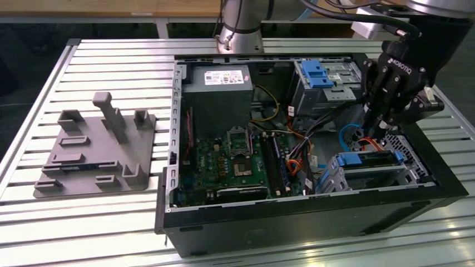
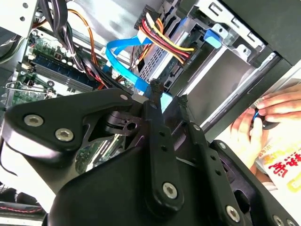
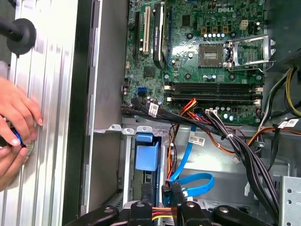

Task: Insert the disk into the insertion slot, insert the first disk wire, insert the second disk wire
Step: 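Insert the second disk wire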

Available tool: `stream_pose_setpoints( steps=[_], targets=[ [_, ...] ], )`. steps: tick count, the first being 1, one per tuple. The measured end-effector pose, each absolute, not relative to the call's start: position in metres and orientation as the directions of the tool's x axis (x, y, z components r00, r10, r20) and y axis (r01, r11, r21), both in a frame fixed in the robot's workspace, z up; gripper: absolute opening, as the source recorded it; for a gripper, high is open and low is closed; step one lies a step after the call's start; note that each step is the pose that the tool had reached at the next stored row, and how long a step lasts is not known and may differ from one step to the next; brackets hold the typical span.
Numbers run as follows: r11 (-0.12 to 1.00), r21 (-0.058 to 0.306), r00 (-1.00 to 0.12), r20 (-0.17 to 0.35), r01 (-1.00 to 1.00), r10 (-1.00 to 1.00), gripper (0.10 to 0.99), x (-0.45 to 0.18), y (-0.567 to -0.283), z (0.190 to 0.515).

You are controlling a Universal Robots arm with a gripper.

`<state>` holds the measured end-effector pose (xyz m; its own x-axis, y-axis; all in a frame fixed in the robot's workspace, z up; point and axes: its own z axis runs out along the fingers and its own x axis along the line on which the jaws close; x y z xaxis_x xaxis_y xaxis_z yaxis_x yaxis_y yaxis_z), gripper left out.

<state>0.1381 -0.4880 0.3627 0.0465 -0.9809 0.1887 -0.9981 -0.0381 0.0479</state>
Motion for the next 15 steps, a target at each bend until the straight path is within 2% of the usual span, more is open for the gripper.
stream_pose_setpoints(
  steps=[15],
  targets=[
    [-0.082,0.049,0.09,0.191,-0.995,-0.978,0.302,0.1384,-0.4879,0.3609]
  ],
)
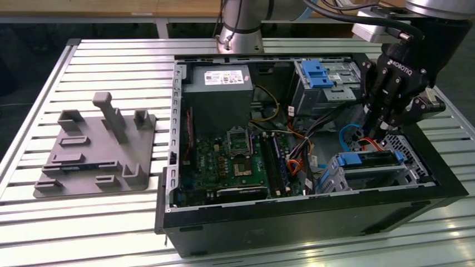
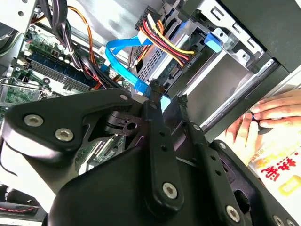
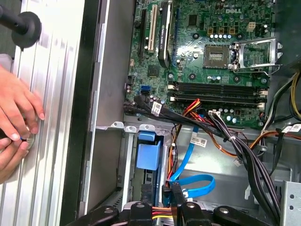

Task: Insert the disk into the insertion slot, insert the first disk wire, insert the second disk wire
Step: 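Insert the second disk wire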

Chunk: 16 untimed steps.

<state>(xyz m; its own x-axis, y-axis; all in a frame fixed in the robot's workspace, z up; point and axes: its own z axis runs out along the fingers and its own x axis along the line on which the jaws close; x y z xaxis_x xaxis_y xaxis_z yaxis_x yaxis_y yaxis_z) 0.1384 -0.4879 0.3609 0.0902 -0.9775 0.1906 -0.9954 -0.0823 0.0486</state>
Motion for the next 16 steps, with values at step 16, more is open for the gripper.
stream_pose_setpoints(
  steps=[16],
  targets=[
    [-0.098,0.049,0.106,0.191,-0.994,-0.976,0.212,0.1385,-0.4879,0.3572]
  ],
)
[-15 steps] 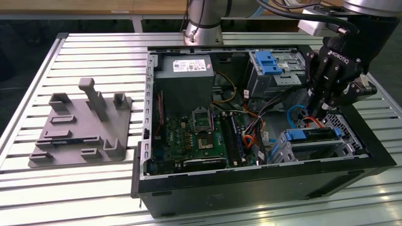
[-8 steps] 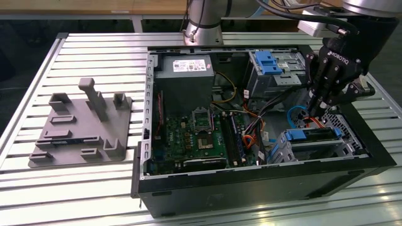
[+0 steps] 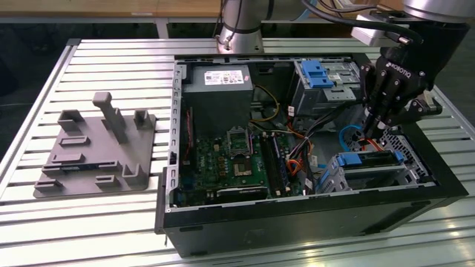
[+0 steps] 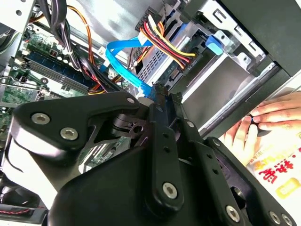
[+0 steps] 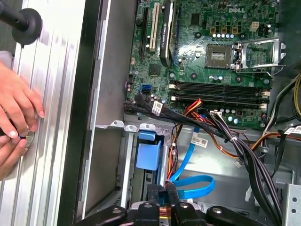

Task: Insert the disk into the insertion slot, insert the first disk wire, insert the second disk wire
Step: 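Insert the second disk wire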

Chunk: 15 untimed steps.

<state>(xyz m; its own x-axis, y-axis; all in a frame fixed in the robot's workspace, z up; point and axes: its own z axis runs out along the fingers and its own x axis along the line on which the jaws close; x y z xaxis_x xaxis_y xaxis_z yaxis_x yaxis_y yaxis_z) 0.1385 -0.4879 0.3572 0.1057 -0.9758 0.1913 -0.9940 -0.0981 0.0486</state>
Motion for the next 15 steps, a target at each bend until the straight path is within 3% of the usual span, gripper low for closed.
stream_pose_setpoints(
  steps=[3,4,15],
  targets=[
    [-0.1,0.049,0.108,0.191,-0.994,-0.976,0.2,0.1384,-0.4879,0.3565],
    [-0.101,0.049,0.108,0.191,-0.994,-0.976,0.157,0.1384,-0.4879,0.3562],
    [-0.09,0.049,0.098,0.191,-0.995,-0.977,0.157,0.1403,-0.4876,0.3558]
  ],
)
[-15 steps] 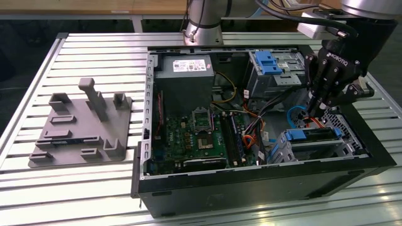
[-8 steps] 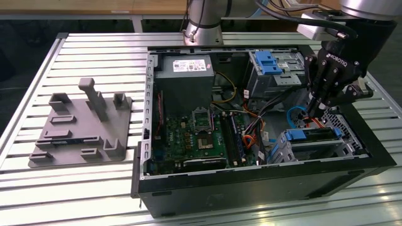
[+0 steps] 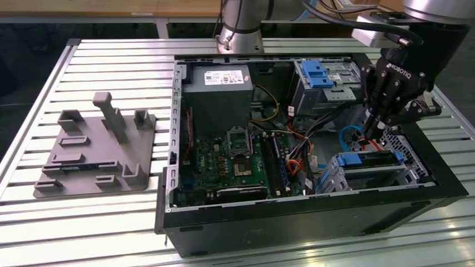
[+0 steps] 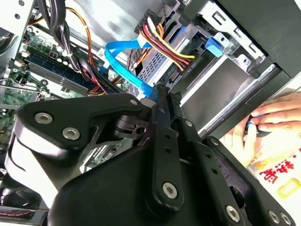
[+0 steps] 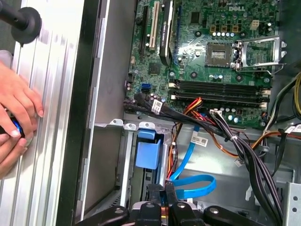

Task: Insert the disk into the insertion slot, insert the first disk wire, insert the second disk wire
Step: 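Insert the second disk wire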

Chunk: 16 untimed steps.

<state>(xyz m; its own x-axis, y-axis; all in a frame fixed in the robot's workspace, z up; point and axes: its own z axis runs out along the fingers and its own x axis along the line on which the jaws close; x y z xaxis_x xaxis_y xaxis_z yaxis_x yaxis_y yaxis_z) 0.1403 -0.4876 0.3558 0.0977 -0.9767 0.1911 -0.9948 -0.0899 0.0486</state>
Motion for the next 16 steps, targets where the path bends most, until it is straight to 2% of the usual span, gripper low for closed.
stream_pose_setpoints(
  steps=[6,13,16],
  targets=[
    [-0.05,0.049,0.058,0.191,-0.998,-0.98,0.157,0.1419,-0.4875,0.3558],
    [0.063,0.049,-0.053,0.19,-0.997,-0.98,0.157,0.1419,-0.4875,0.3553],
    [0.069,0.048,-0.061,0.155,-0.996,-0.986,0.157,0.142,-0.4877,0.3551]
  ],
)
